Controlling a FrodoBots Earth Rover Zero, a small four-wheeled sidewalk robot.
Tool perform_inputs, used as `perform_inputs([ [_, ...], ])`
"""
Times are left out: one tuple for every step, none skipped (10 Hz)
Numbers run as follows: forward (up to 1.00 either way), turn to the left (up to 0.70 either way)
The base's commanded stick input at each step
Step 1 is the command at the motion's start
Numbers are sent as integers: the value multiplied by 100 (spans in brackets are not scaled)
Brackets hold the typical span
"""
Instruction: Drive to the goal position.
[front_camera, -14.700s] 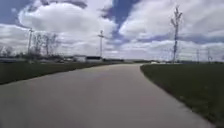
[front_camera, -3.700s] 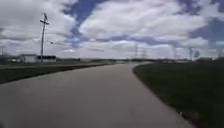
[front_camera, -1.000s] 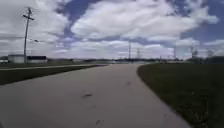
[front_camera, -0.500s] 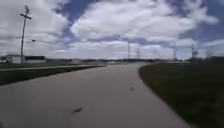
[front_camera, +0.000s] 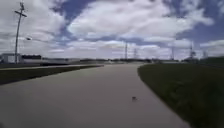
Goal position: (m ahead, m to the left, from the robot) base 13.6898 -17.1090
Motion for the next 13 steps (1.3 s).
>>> perform_inputs([
  [100,0],
  [100,0],
  [100,-17],
  [100,-24],
  [100,0],
  [100,0],
  [100,0],
  [100,-24],
  [100,-27],
  [100,0],
  [100,0],
  [100,0],
  [100,0],
])
